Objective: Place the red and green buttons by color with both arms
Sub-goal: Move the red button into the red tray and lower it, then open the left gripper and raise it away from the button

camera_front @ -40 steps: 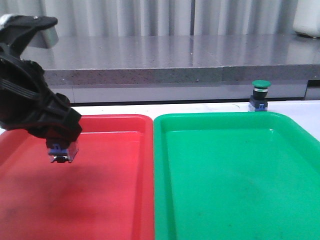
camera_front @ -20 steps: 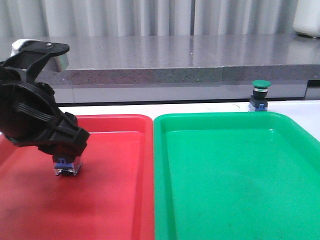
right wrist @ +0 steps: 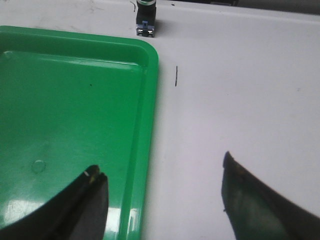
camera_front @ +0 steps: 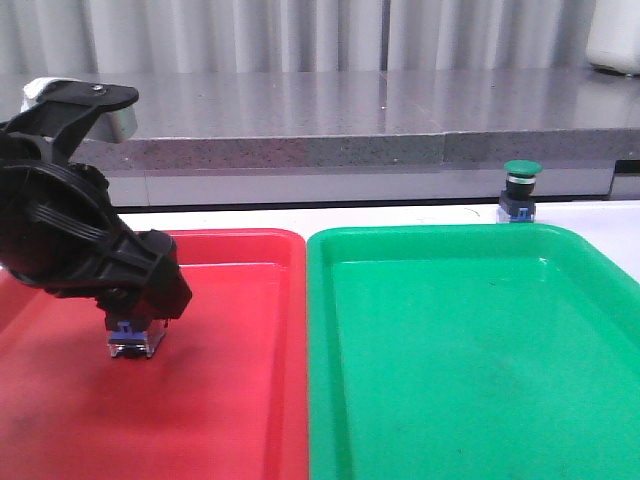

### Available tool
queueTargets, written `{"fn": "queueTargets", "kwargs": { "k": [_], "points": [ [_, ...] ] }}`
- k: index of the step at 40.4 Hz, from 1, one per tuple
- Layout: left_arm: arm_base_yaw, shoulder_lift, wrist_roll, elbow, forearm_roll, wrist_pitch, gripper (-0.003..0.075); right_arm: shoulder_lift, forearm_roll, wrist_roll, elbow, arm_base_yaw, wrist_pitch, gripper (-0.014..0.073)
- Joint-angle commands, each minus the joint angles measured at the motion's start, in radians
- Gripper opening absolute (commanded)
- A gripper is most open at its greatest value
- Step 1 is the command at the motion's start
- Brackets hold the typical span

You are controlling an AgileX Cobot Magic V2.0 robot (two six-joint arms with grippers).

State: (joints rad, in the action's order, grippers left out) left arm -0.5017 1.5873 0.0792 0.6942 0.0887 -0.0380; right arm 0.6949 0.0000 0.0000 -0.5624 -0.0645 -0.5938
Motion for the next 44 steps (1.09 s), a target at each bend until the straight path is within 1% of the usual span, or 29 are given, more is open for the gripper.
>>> {"fn": "queueTargets", "kwargs": {
  "k": [1,8,13,18,27,32,39,44],
  "points": [
    [-0.008,-0.080,-0.008,0.051,0.008,0.000,0.0585,0.006,-0.010,-0.007,-0.033,0.005,0.065,0.0507],
    [-0.006,-0.212,-0.008,0.132,0.008,-0.208,0.0585,0.006,-0.010,-0.007,-0.033,0.005,0.065,0.0507],
    [-0.006,-0.332,-0.008,0.174,0.008,-0.299,0.0585,0.006,-0.010,-0.007,-0.033,0.005,0.065,0.0507],
    [-0.006,-0.462,-0.008,0.181,0.008,-0.342,0.0585,0.006,-0.010,-0.007,-0.033,0.005,0.065,0.0507],
    [-0.006,-0.720,-0.008,0.181,0.008,-0.479,0.0585,0.006,-0.010,-0.007,-0.033,0.005,0.065,0.0507],
    [-0.006,-0.830,-0.008,0.181,0.008,-0.554,0.0585,0.006,-0.010,-0.007,-0.033,0.005,0.065,0.0507],
    [-0.006,-0.945,-0.010,0.162,0.034,-0.619,0.0585,0.006,-0.010,-0.007,-0.033,0.005,0.065,0.0507],
    [-0.006,-0.983,-0.010,0.133,0.034,-0.618,0.0585,0.006,-0.010,-0.007,-0.033,0.005,0.065,0.0507]
  ]
}}
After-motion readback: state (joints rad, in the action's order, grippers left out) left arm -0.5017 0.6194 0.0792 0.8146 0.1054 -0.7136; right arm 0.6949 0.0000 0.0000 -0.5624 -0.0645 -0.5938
